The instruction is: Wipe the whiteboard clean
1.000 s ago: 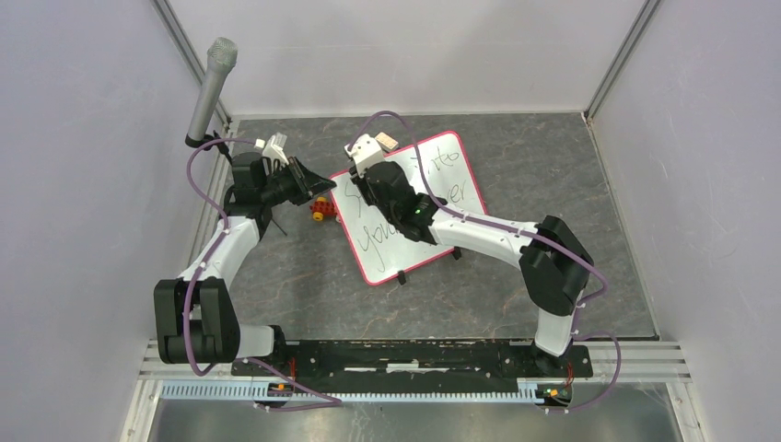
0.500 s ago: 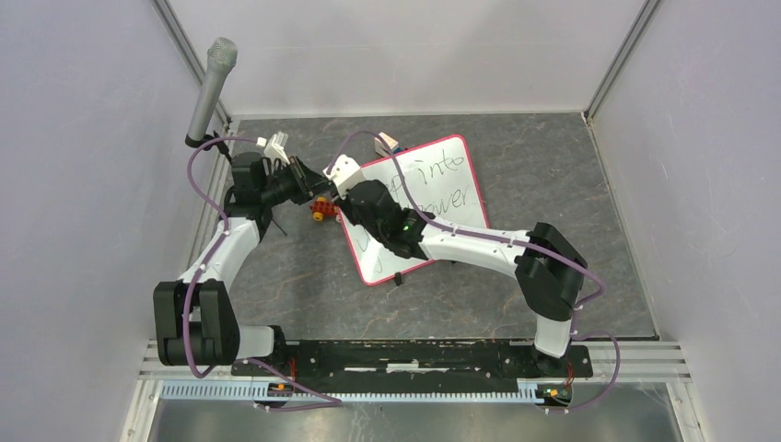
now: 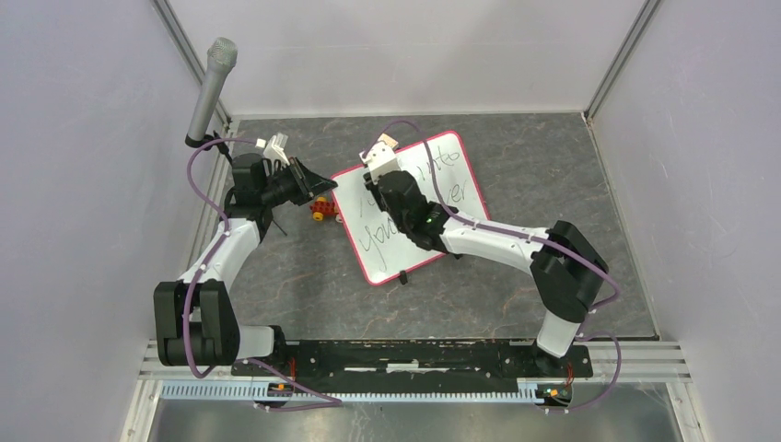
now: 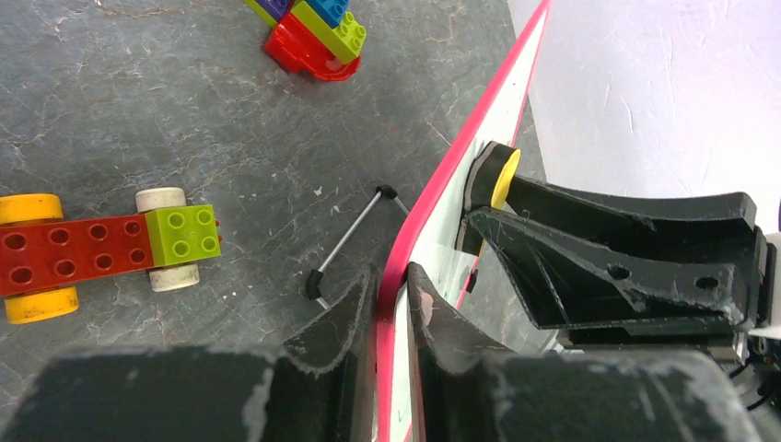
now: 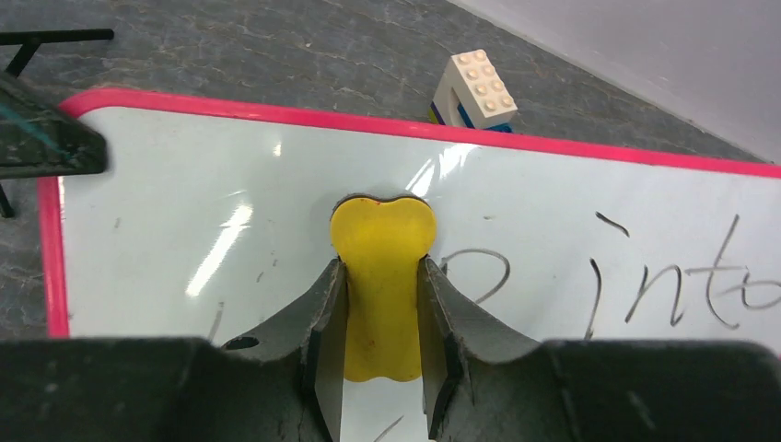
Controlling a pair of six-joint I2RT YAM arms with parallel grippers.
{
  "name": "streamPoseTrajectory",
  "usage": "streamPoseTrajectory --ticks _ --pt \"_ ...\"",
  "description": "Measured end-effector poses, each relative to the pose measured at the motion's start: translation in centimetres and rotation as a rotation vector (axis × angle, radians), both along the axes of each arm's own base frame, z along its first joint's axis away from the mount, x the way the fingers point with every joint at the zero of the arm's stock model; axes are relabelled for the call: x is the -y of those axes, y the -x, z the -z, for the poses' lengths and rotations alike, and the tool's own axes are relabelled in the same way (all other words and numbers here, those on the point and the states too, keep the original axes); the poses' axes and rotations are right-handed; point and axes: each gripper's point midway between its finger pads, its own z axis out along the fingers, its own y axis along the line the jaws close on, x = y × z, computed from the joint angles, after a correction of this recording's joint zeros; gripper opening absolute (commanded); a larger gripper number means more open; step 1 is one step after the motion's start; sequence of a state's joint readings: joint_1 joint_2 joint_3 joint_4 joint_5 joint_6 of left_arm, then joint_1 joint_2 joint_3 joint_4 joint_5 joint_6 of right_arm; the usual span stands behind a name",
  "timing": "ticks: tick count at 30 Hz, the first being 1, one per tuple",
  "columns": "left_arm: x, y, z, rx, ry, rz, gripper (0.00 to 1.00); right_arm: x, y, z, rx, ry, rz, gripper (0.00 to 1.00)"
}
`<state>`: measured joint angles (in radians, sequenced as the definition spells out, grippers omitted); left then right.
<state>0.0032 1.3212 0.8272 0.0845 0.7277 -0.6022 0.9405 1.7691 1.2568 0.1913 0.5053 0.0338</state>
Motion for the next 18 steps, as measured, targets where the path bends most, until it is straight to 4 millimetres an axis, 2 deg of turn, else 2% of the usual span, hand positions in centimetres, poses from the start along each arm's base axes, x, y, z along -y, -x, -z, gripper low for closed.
streamPoseTrajectory --ticks 3,7,10,15,18 --pt "0.0 0.0 0.0 0.0 0.001 0.002 0.02 0.9 -0.5 0.1 0.002 -0.003 0.032 0.29" --pt "0.1 0.1 0.0 0.0 0.002 0.004 0.02 0.2 0.3 0.1 0.006 -0.003 0.021 0.29" --pt "0.1 0.1 -0.1 0.003 0.003 0.008 0.02 -1.0 1.6 0.3 0.007 0.007 -0.012 0.29" --pt "0.1 0.2 -0.2 0.006 0.002 0.008 0.02 -4.5 4.6 1.4 -0.001 0.034 -0.113 0.28" --pt "0.1 0.2 -0.1 0.005 -0.001 0.008 0.02 -5.0 5.1 1.8 -0.005 0.039 -0.127 0.27"
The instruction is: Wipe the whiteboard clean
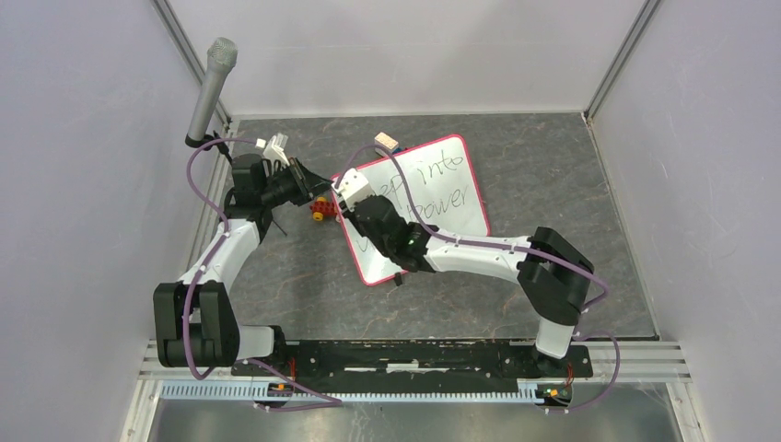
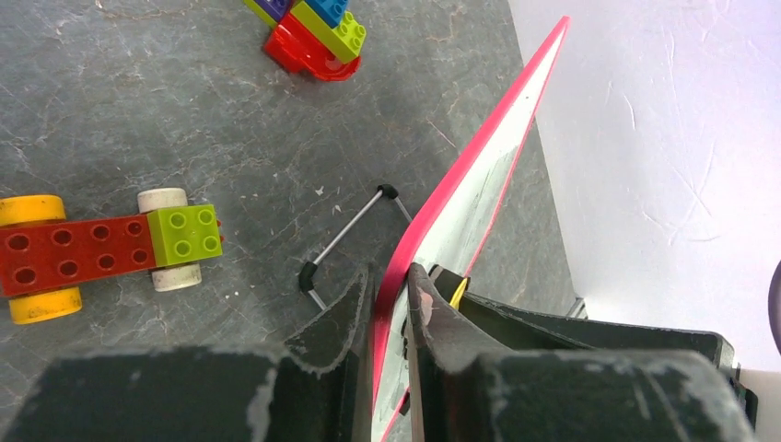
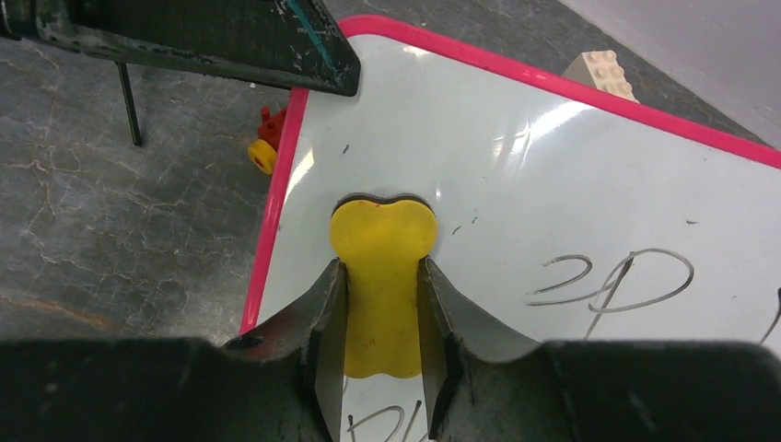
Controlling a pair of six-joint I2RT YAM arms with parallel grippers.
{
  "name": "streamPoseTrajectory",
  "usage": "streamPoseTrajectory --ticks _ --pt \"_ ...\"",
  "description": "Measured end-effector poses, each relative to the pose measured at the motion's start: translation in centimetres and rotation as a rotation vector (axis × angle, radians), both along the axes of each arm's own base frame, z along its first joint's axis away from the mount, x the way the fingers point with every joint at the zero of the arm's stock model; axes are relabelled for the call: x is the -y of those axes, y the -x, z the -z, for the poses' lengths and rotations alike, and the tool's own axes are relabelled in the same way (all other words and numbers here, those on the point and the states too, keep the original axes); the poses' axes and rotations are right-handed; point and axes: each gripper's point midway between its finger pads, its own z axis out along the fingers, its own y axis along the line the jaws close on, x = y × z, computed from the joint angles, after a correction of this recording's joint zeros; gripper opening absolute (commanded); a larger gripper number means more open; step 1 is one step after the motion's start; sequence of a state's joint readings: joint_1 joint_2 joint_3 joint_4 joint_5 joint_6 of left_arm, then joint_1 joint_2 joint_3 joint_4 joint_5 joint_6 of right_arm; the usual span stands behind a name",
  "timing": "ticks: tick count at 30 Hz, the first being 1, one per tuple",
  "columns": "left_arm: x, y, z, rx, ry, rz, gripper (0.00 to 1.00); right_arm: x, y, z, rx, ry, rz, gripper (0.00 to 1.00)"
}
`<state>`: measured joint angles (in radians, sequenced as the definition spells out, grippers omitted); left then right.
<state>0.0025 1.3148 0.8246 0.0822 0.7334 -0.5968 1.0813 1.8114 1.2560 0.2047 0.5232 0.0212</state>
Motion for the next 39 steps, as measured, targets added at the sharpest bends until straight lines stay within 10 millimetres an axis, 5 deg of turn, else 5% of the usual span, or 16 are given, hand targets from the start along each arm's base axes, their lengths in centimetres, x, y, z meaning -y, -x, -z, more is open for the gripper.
streamPoseTrajectory --ticks 5,13,20,28,39 --pt "0.0 -0.1 0.1 0.01 -0.011 0.0 0.02 1.1 -0.5 0.3 -0.018 -0.039 0.011 0.27" --pt "0.1 0.0 0.1 0.011 -0.013 0.003 0.02 6.9 -2.4 0.8 -0.034 -0.091 0.133 0.27" --pt "0.0 -0.1 0.1 0.014 -0.017 0.003 0.02 5.7 -1.5 0.9 -0.023 -0.077 0.12 0.27" --pt "-0.1 -0.1 0.1 0.014 -0.018 0.001 0.02 0.4 1.2 1.2 -0.019 -0.045 -0.008 0.27" --pt "0.0 0.0 0.1 0.015 -0.015 0.009 0.02 2.2 1.2 1.9 -0.023 -0.034 -0.003 0.27"
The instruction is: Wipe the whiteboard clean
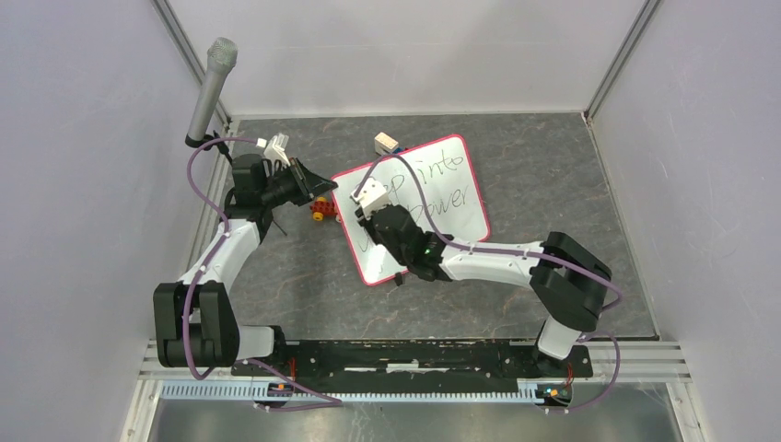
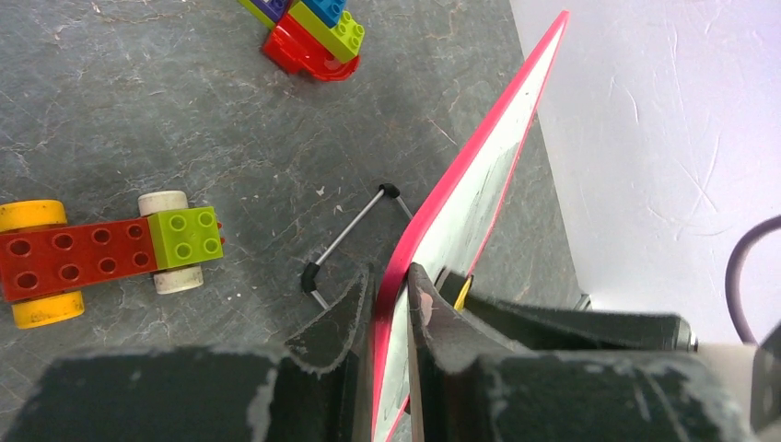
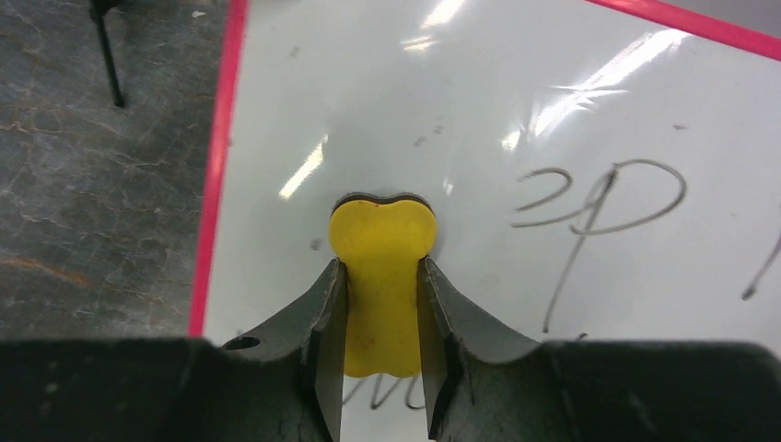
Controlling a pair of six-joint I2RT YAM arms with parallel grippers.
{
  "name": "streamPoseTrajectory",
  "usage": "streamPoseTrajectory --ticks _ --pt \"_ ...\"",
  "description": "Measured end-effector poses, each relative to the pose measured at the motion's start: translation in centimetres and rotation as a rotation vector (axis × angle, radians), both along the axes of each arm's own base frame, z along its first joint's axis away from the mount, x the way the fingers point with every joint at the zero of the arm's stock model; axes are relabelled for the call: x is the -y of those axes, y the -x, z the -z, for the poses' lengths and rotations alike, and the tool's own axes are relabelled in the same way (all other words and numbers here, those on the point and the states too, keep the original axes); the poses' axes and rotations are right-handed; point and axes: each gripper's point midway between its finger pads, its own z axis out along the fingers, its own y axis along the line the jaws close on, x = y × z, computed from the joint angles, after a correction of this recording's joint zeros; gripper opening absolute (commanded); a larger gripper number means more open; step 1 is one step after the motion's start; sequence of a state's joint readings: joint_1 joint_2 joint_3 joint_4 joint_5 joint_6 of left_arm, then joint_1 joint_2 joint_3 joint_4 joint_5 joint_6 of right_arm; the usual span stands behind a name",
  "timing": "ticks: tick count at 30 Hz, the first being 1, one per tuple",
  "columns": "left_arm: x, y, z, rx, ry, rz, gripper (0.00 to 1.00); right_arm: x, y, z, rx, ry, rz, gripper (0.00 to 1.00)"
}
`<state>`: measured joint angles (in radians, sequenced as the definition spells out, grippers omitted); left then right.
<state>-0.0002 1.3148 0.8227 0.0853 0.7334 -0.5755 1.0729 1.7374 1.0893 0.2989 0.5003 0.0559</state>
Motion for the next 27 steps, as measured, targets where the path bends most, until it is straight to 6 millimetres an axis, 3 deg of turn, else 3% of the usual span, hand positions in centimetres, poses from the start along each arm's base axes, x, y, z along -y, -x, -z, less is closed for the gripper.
streamPoseTrajectory --ticks 8,12,17,23,27 --pt "0.1 0.0 0.0 0.0 0.0 0.001 0.02 5.3 -3.6 -0.9 0.011 -0.009 0.121 0.27" --pt "0.1 0.1 0.0 0.0 0.001 0.004 0.02 6.1 -4.0 -1.0 0.015 -0.005 0.137 0.27" --pt "0.1 0.1 0.0 -0.002 0.0 0.003 0.02 4.6 -2.8 -0.7 0.024 0.017 0.112 0.27" --pt "0.0 0.0 0.1 0.0 -0.004 0.001 0.02 -1.3 0.3 -0.3 0.025 0.027 -0.019 0.27" --pt "0.0 0.0 0.1 0.004 -0.01 0.003 0.02 -2.2 1.0 0.1 0.01 0.027 -0.052 0.27"
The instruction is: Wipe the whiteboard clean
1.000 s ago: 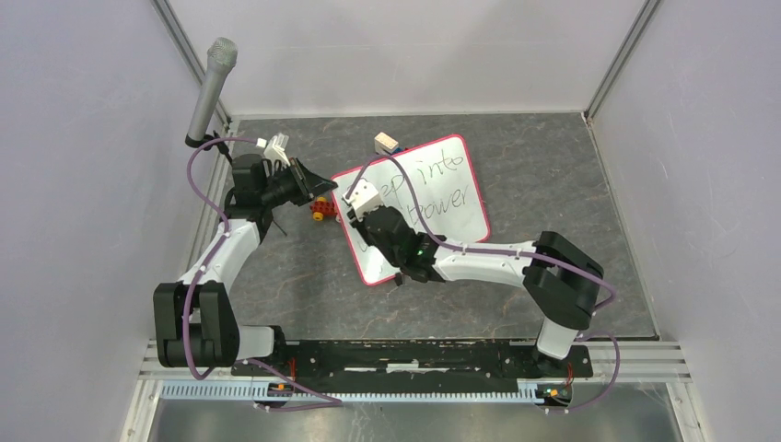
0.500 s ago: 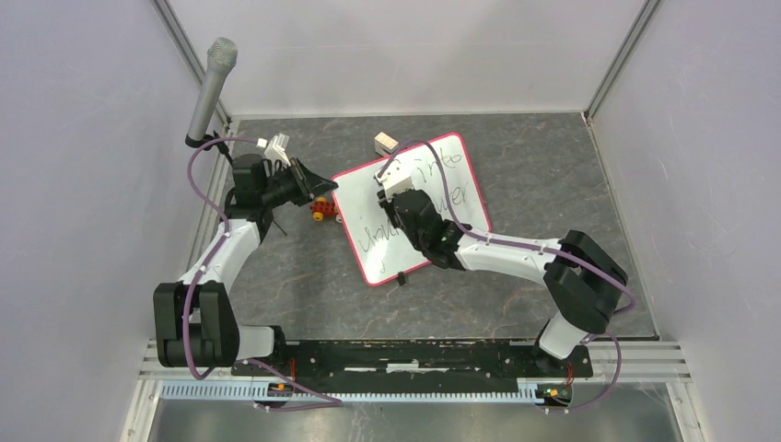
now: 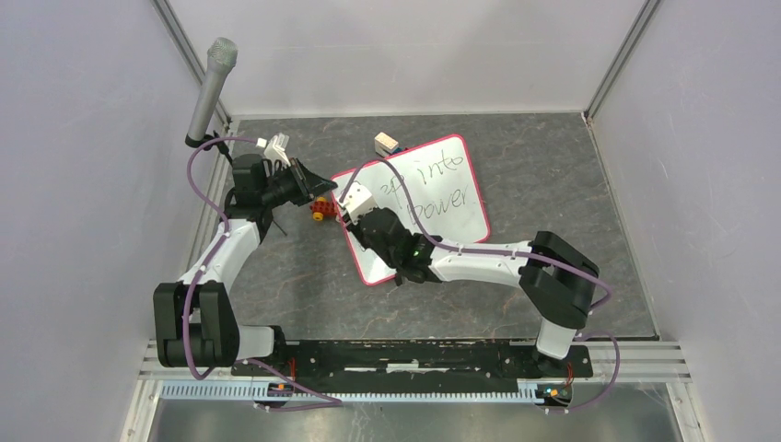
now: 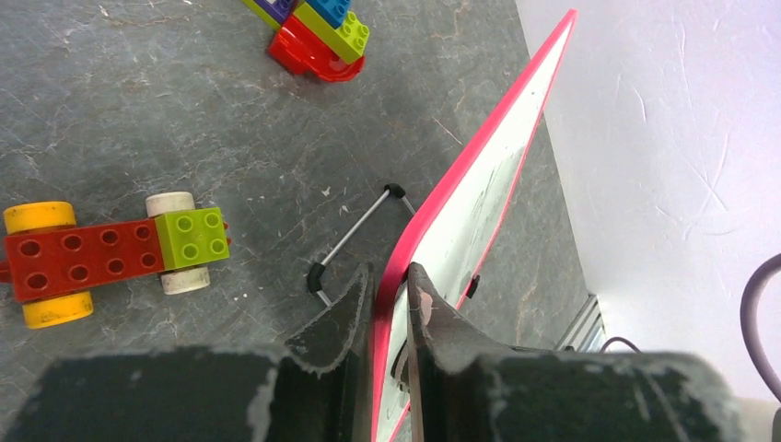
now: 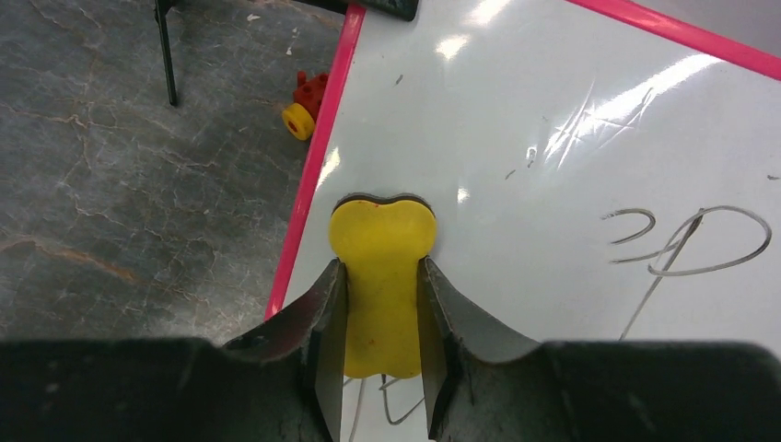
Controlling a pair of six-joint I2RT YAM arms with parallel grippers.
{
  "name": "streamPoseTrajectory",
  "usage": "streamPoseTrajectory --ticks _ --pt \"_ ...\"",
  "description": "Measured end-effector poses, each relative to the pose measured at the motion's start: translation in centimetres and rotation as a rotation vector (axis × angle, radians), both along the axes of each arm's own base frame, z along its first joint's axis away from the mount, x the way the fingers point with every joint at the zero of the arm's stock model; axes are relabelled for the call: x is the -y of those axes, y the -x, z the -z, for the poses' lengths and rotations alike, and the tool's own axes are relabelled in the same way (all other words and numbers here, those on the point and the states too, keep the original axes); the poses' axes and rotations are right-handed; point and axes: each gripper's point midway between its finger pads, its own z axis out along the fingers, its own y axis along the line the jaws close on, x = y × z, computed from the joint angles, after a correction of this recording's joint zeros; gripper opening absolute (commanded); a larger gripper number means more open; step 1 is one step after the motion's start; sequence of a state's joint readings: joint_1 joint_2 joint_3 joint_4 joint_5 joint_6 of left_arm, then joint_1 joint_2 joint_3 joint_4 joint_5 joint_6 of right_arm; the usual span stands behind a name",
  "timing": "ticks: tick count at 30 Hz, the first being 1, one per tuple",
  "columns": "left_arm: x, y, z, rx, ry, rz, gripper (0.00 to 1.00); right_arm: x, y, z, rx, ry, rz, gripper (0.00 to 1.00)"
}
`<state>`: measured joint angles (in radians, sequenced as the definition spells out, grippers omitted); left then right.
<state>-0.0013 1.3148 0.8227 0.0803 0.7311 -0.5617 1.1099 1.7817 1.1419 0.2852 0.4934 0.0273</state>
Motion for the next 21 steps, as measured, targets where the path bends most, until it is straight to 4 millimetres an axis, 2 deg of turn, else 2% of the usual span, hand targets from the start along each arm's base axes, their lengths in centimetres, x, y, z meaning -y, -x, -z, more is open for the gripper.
streamPoseTrajectory --ticks 3,5,11,13,17,21 --pt "-0.1 -0.1 0.0 0.003 -0.006 -0.008 0.02 0.3 -0.5 -0.1 -0.028 -0.03 -0.003 0.27" --pt "0.0 -0.1 0.0 0.004 -0.007 -0.007 0.02 1.4 -0.9 -0.2 -0.035 -0.044 0.011 0.27" --pt "0.1 -0.1 0.0 0.004 -0.007 -0.003 0.02 9.0 -3.8 0.1 -0.028 -0.031 0.173 0.26" --pt "0.1 0.0 0.0 0.003 -0.007 -0.003 0.02 10.5 -4.4 0.1 -0.017 -0.017 0.219 0.26" --pt "0.1 0.0 0.1 0.0 -0.007 -0.002 0.02 10.5 -4.3 0.1 -0.005 -0.004 0.228 0.26" --pt "0.1 0.0 0.1 0.002 -0.008 -0.002 0.02 8.9 -3.5 0.0 0.014 0.031 0.203 0.26"
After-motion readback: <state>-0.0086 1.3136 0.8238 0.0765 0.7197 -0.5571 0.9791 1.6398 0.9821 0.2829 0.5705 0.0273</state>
